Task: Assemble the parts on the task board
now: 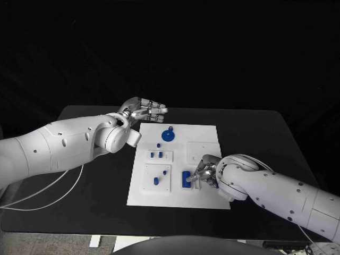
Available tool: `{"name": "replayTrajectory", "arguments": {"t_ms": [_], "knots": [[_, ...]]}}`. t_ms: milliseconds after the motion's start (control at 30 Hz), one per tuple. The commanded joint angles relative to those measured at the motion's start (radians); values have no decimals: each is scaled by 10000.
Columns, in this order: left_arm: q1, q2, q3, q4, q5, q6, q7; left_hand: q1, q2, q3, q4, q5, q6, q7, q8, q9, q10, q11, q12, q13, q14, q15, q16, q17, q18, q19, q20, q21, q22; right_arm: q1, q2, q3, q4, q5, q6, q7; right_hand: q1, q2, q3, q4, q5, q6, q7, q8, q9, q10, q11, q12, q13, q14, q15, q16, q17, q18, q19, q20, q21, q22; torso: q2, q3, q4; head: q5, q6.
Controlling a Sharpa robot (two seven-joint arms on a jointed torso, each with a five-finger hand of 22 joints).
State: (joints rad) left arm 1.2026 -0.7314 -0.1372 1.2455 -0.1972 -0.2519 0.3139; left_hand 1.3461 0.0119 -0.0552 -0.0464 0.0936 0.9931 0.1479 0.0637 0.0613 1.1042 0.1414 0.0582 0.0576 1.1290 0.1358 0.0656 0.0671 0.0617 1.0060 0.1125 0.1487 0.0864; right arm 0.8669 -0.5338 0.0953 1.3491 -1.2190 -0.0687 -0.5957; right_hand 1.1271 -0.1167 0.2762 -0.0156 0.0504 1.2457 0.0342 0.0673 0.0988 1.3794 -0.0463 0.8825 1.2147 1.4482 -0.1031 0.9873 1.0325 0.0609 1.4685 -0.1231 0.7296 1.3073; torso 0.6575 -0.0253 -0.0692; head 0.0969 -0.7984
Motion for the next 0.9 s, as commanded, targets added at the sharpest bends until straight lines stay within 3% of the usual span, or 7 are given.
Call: {"name": "replayTrajectory", "arguments": {"t_ms": [33, 167, 267, 367, 500, 633, 900], "knots": [[-4, 14, 6, 16, -38, 128, 61, -29, -34, 26, 41, 36, 35, 36, -1, 7, -62, -19, 58, 12, -63, -19, -25, 2, 35, 15, 66, 38, -12, -14, -111, -3, 110, -205, -402, 273, -294, -115, -84, 100, -14, 52, 30, -34, -27, 37, -18, 43, -8, 32, -4, -58, 3, -124, 430, -43, 0, 897, 1, 4, 7, -19, 29], [-4, 1, 6, 24, -38, 131, 70, -46, -33, 19, 53, 25, 38, 36, -3, 6, -62, -21, 59, 12, -60, -19, -24, 2, 35, 13, 65, 42, -15, -16, -427, 56, 394, -76, -718, 395, -399, -312, -264, 496, -4, 0, 57, -26, -20, 16, 3, 91, 24, 36, 4, -57, 0, -106, 443, -35, -9, 893, 0, 5, 1, -32, 26], [-4, -13, 6, 30, -35, 131, 75, -46, -33, 19, 53, 25, 38, 36, -3, 6, -62, -21, 59, 12, -60, -19, -24, 2, 35, 13, 65, 42, -15, -15, -790, 257, 715, 1, -789, 437, -187, -371, -457, 872, 8, -97, 92, -41, 16, 40, 23, 298, 143, 48, 14, 14, 46, -84, 465, -17, 94, 917, -9, -4, -17, -51, 26], [-4, -17, 6, 35, -34, 132, 78, -46, -33, 19, 53, 25, 38, 36, -3, 6, -62, -21, 59, 12, -60, -19, -24, 2, 35, 13, 65, 42, -15, -13, -1099, 478, 978, 31, -744, 407, -73, -375, -463, 990, 8, -154, 107, -34, 42, 57, 33, 432, 228, 50, 27, 94, 97, -73, 468, -2, 172, 934, -10, -8, -18, -80, 47], [-4, -26, 6, 44, -33, 138, 79, -46, -33, 19, 53, 25, 38, 36, -3, 6, -62, -21, 59, 12, -60, -19, -24, 2, 35, 13, 65, 42, -15, -9, -1596, 800, 1343, -59, -249, 188, 123, -304, -286, 875, 11, -169, 104, -36, 47, 84, 25, 520, 281, 52, 25, 129, 119, -72, 467, -2, 205, 940, -9, 4, -19, -110, 70], [-4, -37, 6, 51, -32, 144, 79, -46, -33, 19, 53, 25, 38, 36, -3, 6, -62, -21, 59, 12, -60, -19, -24, 2, 35, 13, 65, 42, -15, -2, -1984, 969, 1456, -357, 524, -161, 91, -246, 142, 469, 10, -178, 89, -29, 236, 181, 27, 1105, 685, 53, 39, 294, 243, -80, 457, 9, 366, 965, -8, 6, -21, -143, 88], [-5, -63, 4, 61, -32, 155, 73, -46, -33, 19, 53, 25, 38, 36, -3, 6, -62, -21, 59, 12, -60, -19, -24, 2, 35, 13, 65, 42, -15, -40, -2183, 1034, 1142, -1048, 1324, -565, 116, -266, 372, 220, 7, -437, 155, -42, 416, 129, 63, 1011, 728, 41, 65, 315, 272, -83, 422, 28, 413, 961, 8, 14, -9, -192, 68]]}}
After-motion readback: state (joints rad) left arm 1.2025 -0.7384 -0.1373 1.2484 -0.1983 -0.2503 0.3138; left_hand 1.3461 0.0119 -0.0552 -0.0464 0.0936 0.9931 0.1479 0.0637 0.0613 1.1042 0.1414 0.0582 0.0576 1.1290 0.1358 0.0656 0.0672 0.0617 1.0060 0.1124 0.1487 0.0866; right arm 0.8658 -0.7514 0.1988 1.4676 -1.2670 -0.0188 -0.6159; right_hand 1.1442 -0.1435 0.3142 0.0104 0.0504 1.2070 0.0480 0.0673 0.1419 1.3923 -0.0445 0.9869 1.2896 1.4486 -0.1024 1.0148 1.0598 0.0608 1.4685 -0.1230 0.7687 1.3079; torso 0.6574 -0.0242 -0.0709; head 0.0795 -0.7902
